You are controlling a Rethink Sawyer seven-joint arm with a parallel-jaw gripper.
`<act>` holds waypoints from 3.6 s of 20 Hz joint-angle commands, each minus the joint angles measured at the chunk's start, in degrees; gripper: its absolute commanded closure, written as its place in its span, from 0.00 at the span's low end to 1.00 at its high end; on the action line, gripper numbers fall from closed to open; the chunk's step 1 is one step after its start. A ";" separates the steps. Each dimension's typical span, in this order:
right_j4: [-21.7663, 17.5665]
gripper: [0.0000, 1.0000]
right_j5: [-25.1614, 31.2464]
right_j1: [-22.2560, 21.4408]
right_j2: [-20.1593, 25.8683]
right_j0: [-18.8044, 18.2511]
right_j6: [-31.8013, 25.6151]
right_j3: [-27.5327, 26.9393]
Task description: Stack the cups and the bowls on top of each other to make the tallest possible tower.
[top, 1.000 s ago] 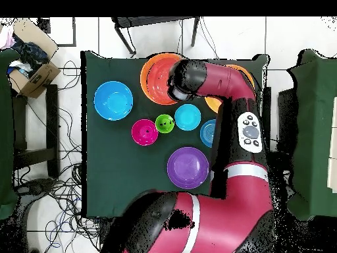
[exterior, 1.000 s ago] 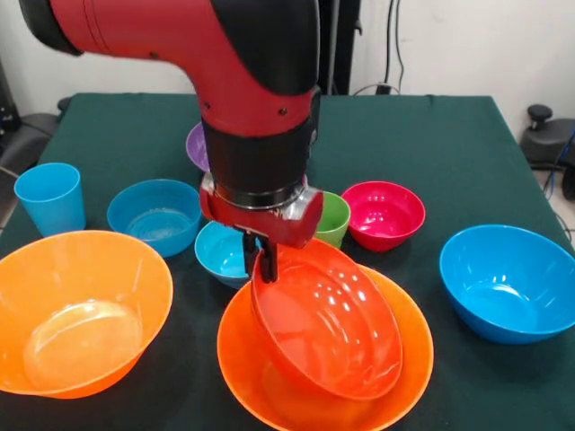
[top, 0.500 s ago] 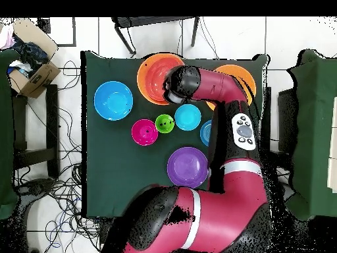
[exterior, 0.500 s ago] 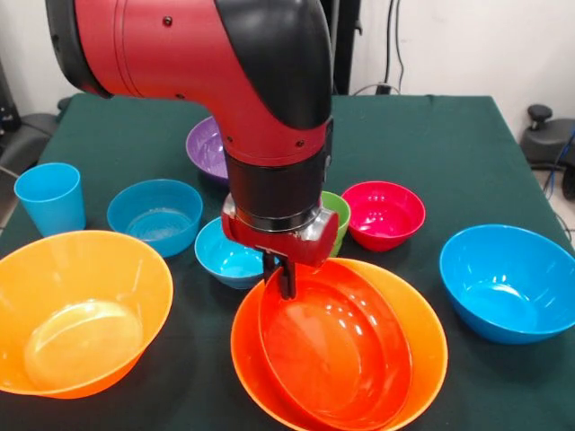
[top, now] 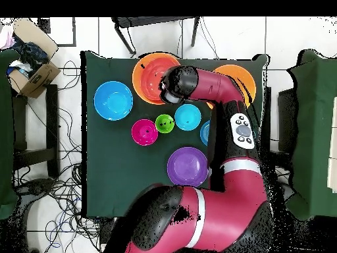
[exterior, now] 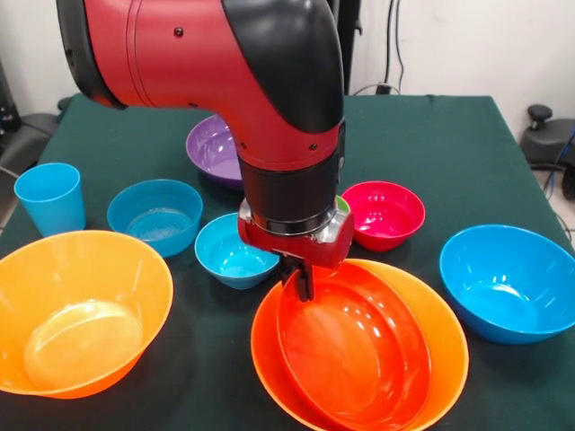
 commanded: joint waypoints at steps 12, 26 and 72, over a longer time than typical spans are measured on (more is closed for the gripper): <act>-1.03 1.00 6.70 -2.08 8.28 -0.93 -10.87 1.32; -5.75 1.00 7.11 -3.16 3.36 2.16 -9.37 -0.83; -7.65 0.00 3.51 -3.51 3.26 2.93 -2.35 4.68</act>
